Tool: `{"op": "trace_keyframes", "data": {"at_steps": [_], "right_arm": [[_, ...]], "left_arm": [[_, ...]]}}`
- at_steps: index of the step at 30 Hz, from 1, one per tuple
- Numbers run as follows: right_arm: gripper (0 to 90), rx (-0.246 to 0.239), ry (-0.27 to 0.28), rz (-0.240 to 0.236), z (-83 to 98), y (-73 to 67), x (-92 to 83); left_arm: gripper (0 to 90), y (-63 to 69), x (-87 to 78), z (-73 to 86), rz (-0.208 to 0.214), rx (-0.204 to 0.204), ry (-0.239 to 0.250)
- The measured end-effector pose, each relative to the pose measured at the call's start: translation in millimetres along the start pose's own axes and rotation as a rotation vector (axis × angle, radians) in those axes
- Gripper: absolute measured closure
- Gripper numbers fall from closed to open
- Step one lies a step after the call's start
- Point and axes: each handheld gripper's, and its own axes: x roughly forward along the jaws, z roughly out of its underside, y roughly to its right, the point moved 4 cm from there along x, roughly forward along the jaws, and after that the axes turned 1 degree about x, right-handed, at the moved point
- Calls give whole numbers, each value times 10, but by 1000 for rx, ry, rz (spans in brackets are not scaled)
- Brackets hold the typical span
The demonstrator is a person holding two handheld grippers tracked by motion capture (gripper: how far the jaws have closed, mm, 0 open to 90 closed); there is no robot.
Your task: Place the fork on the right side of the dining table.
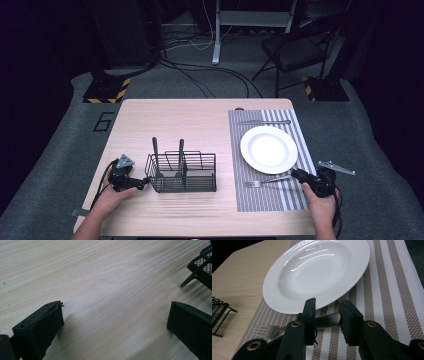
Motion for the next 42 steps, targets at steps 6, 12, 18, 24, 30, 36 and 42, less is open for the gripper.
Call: {"op": "trace_keyframes", "data": {"at_steps": [6,12,18,24,30,36,42], "right_arm": [[666,17,-14,0,36,64,23],[649,24,-37,18,75,127,64],[637,26,-53,33,108,168,98],[614,30,-71,46,125,181,135],[596,30,-88,47,136,189,159],[581,27,-103,60,131,178,174],[573,34,-113,76,135,208,191]], "left_arm": [[2,-1,1,-1,-1,1,1],[2,-1,1,-1,-1,1,2],[2,-1,1,-1,-1,1,2],[2,-1,1,-1,-1,1,2],[2,-1,1,-1,-1,1,2],[1,-1,2,-2,-1,2,3],[1,-1,2,-1,-1,2,3]]}}
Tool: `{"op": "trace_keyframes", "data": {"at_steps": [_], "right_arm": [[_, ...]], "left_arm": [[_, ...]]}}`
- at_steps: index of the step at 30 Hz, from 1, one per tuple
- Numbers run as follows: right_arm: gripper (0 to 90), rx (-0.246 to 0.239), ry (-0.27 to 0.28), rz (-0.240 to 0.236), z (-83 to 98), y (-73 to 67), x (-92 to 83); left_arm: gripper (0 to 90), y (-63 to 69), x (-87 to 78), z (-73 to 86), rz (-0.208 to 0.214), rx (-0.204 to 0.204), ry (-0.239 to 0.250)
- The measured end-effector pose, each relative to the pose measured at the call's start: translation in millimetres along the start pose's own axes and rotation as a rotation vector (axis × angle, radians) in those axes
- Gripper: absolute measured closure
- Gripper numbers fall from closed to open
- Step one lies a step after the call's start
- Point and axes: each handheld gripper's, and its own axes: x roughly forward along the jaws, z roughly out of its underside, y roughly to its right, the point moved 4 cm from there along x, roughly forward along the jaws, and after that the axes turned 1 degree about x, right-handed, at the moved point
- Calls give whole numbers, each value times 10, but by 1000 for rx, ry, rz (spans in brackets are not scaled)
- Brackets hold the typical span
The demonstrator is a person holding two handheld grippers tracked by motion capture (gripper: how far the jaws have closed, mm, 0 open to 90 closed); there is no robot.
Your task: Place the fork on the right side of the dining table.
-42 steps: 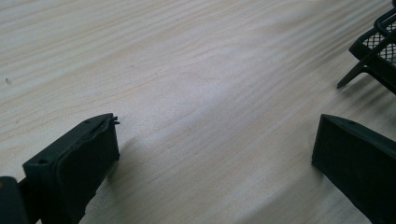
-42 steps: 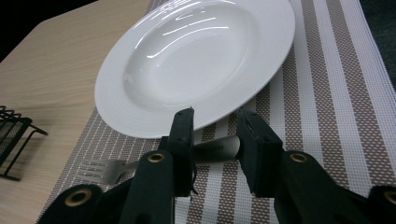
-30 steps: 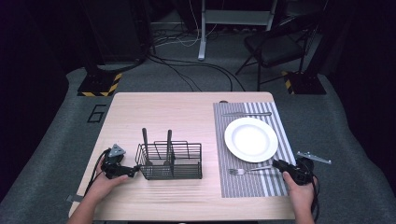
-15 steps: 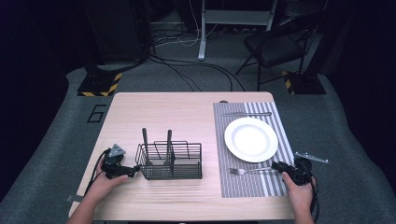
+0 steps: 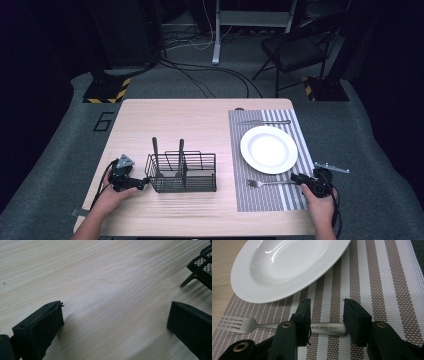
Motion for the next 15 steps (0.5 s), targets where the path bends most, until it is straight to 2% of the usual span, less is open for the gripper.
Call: {"op": "trace_keyframes", "data": {"at_steps": [9,15], "right_arm": [[571,-4,31,-5,-56,-19,-65],[555,-28,81,-43,-199,-207,-248]], "left_arm": [[1,0,-1,0,0,0,-1],[1,1,-1,1,1,-1,-2]]}}
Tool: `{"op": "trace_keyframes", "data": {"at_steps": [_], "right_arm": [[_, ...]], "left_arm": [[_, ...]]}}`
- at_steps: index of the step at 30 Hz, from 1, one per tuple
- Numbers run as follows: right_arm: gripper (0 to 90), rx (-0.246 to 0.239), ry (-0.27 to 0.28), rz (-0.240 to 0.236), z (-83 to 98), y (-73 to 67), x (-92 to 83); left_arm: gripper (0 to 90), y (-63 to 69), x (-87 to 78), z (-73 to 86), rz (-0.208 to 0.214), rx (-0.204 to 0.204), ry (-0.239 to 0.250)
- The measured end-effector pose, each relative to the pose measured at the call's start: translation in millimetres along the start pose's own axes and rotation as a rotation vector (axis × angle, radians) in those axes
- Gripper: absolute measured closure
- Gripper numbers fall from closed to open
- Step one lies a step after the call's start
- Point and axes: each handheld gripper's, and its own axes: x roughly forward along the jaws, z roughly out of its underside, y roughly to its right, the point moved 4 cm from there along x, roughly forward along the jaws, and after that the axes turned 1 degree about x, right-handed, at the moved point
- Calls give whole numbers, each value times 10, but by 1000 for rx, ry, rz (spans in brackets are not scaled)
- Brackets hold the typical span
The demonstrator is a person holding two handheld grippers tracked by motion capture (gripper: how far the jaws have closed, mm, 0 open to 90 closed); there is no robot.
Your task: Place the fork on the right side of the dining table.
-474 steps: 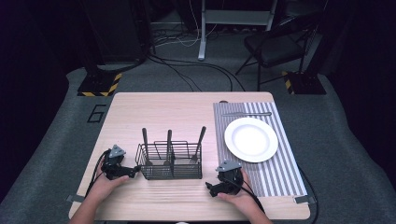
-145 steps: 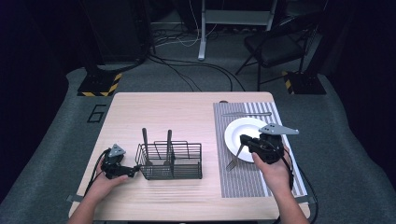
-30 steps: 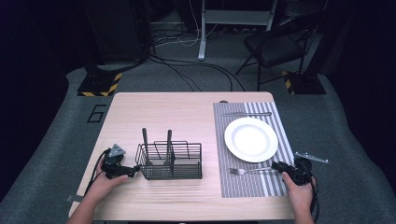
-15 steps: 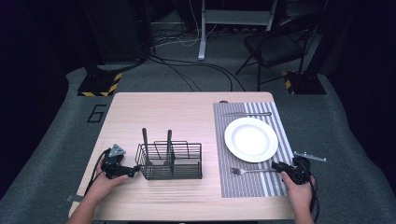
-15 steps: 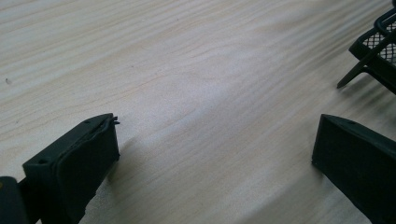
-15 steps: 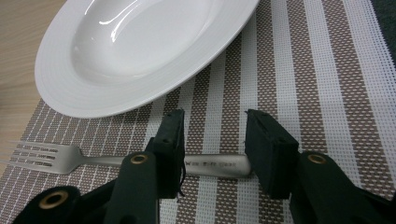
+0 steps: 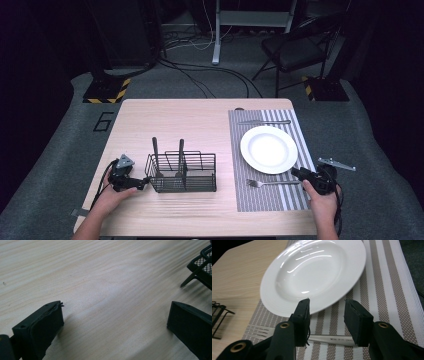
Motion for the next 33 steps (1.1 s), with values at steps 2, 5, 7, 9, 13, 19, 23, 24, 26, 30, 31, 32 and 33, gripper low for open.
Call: {"op": "trace_keyframes", "data": {"at_steps": [2,5,7,9,13,19,23,24,26,30,31,32,33], "right_arm": [[554,-25,9,-6,-41,-78,-36],[551,-66,19,-16,-92,-212,-82],[549,-79,18,-20,-106,-254,-90],[542,-113,18,-37,-141,-386,-106],[537,-154,10,-69,-181,-578,-111],[532,-212,7,-112,-226,-828,-88],[532,-234,-9,-127,-236,-922,-23],[532,-238,-14,-133,-235,-947,7],[531,-247,-21,-139,-233,-984,46],[528,-273,-25,-156,-214,-1057,107],[528,-280,-27,-157,-205,-1079,121],[528,-288,-32,-159,-191,-1103,142],[528,-290,-35,-160,-182,-1118,152]], "left_arm": [[1,0,-1,1,0,0,-2],[1,-1,0,0,0,1,0],[1,0,0,0,0,1,0],[1,-1,0,0,-1,0,1],[1,0,0,0,0,0,0],[2,-1,0,0,-1,1,0],[1,-2,0,-1,-1,1,1],[1,-2,0,-1,-1,1,1],[1,-1,0,0,-1,0,1],[2,-2,0,-1,-1,1,1],[2,-1,1,-1,-1,0,2],[2,-1,0,-1,-1,1,2],[2,-1,0,-1,-1,0,1]]}}
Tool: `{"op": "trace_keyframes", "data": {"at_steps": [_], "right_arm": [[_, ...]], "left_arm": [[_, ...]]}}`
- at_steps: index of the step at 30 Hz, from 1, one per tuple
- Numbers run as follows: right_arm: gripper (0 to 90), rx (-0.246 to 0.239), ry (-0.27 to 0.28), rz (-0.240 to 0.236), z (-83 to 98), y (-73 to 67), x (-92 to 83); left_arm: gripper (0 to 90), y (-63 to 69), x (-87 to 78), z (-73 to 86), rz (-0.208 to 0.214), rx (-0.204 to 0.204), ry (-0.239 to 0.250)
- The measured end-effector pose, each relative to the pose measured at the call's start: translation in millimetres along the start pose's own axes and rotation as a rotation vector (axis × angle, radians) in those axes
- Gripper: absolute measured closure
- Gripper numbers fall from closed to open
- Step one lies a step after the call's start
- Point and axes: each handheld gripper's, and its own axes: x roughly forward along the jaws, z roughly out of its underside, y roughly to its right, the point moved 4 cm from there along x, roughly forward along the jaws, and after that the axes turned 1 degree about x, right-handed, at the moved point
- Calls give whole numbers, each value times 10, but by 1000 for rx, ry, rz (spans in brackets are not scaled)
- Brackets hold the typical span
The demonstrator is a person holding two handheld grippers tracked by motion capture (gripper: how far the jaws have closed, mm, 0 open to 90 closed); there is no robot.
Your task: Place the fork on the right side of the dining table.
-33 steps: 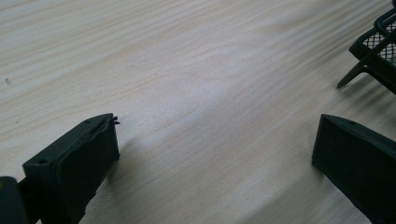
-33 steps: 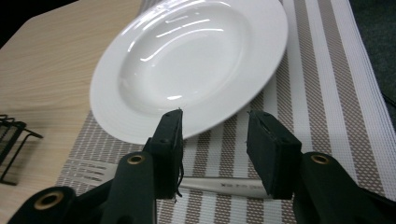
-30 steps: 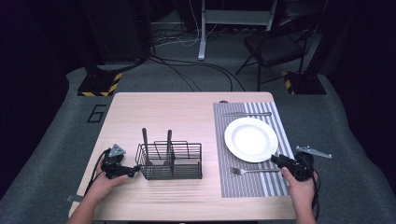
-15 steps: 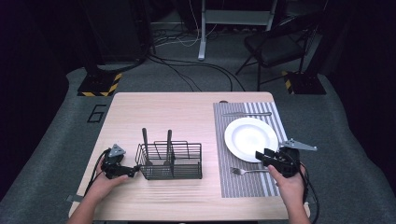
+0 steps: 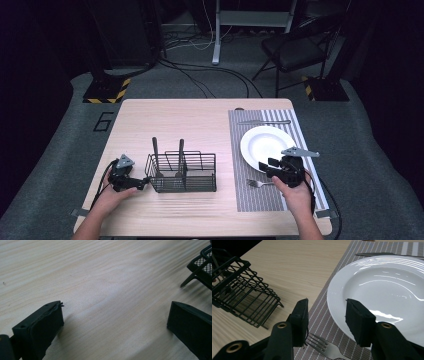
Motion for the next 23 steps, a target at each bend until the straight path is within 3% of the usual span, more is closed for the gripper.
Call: {"op": "trace_keyframes", "data": {"at_steps": [15,23], "right_arm": [[513,-87,-31,-21,59,-192,224],[483,-106,-55,-34,181,-245,339]], "left_arm": [[2,0,0,0,0,1,0],[1,0,-1,1,0,0,-2]]}}
